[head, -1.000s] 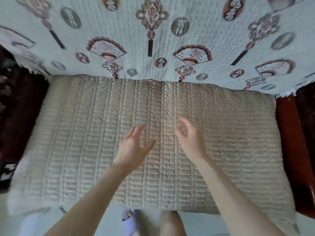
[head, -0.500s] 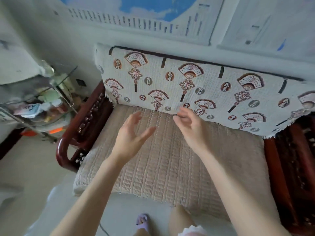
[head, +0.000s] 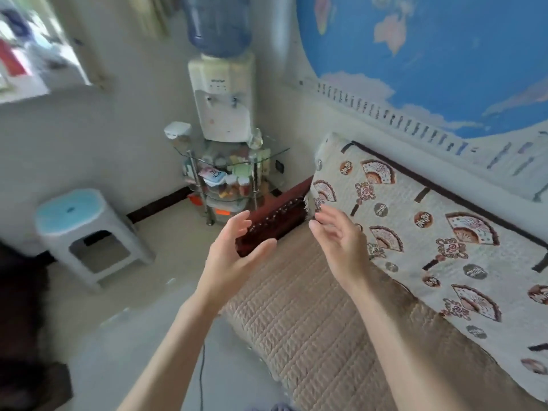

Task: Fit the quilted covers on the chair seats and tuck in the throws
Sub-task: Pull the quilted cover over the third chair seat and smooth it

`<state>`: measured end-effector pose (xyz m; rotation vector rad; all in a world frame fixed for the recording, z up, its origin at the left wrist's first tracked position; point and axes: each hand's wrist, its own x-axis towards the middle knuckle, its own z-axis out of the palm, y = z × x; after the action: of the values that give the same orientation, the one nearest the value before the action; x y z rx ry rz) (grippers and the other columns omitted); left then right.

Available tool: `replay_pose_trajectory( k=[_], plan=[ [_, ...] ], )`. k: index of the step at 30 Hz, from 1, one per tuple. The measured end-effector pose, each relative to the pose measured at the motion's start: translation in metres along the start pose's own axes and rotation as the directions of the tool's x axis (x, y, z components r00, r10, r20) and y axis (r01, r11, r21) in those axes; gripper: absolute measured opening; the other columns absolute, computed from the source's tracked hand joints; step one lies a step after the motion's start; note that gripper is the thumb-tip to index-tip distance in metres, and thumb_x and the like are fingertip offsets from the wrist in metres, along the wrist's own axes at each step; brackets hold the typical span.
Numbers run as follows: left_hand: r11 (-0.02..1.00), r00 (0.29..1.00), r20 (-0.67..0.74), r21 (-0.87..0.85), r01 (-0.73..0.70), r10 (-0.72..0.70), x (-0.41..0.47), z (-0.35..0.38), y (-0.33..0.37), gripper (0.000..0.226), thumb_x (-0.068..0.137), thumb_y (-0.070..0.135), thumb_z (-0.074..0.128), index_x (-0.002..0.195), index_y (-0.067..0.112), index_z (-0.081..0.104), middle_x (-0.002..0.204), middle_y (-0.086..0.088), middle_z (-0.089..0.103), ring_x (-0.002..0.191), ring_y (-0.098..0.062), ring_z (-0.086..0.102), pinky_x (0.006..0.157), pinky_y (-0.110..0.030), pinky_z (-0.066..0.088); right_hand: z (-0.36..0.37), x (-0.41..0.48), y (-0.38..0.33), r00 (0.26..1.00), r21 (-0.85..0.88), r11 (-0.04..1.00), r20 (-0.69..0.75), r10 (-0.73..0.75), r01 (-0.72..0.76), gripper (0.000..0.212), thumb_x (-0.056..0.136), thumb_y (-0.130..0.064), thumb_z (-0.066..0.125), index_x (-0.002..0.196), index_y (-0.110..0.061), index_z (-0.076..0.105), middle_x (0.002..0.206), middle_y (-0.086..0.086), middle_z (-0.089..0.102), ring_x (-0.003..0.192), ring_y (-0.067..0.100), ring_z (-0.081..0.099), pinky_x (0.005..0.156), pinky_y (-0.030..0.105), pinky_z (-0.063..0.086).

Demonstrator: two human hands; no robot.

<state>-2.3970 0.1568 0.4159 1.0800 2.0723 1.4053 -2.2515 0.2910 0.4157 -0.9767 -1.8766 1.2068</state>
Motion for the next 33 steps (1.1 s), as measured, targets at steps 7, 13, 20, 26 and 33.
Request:
replay_pose_trajectory(
  k=[7,13,20,26,33],
  plan=[
    [0.991,0.911,-0.392,-0.030,0.127,-0.129,-0.038,-0.073,-0.026,0.075,0.067,0.059,0.064,0.134,0.031,0.046,0.120,0.014,0.058,0.112,0.003,0.053,0.086,-0.002,0.035,0.093,0.018,-0.044,0.938,0.050,0.995,0.334,-0.097,0.085,0.040,0.092,-0.028,0.063,0.131,-0.022,0.057,0.113,-0.012,0.064,0.097,-0.010,0.061,0.087,0.012,0.049],
    [0.983,0.803,-0.567,-0.100,0.152,-0.182,-0.061,-0.142,-0.044,0.071,0.069,0.066,0.072,0.129,0.039,0.046,0.118,0.020,0.058,0.108,0.011,0.053,0.094,-0.014,0.041,0.185,0.007,-0.090,0.851,0.121,0.983,0.493,-0.180,0.138,0.038,0.091,-0.026,0.066,0.128,-0.023,0.059,0.113,-0.007,0.066,0.093,-0.012,0.061,0.086,0.012,0.048],
    [0.979,0.671,-0.713,-0.128,0.160,-0.203,-0.095,-0.260,-0.092,0.068,0.069,0.052,0.068,0.130,0.036,0.046,0.118,0.019,0.058,0.105,0.013,0.054,0.095,-0.017,0.041,0.316,-0.023,-0.150,0.753,0.184,0.955,0.588,-0.295,0.231,0.036,0.090,-0.024,0.066,0.125,-0.022,0.060,0.103,-0.013,0.065,0.085,-0.015,0.060,0.075,0.003,0.044],
    [0.961,0.552,-0.791,-0.174,0.214,-0.266,-0.147,-0.400,-0.155,0.080,0.060,0.067,0.064,0.132,0.034,0.048,0.118,0.020,0.059,0.106,0.011,0.055,0.094,-0.018,0.041,0.475,-0.086,-0.205,0.647,0.224,0.950,0.695,-0.313,0.219,0.032,0.089,-0.023,0.067,0.119,-0.031,0.058,0.106,-0.012,0.067,0.086,-0.011,0.062,0.080,0.007,0.046],
    [0.934,0.387,-0.866,-0.216,0.286,-0.318,-0.221,-0.533,-0.210,0.058,0.067,0.061,0.067,0.120,0.047,0.045,0.115,0.021,0.059,0.105,0.010,0.055,0.094,-0.017,0.041,0.617,-0.162,-0.255,0.511,0.257,0.951,0.802,-0.309,0.173,0.037,0.089,-0.020,0.068,0.125,-0.022,0.060,0.108,-0.006,0.068,0.084,-0.010,0.063,0.077,0.006,0.045]
  ],
)
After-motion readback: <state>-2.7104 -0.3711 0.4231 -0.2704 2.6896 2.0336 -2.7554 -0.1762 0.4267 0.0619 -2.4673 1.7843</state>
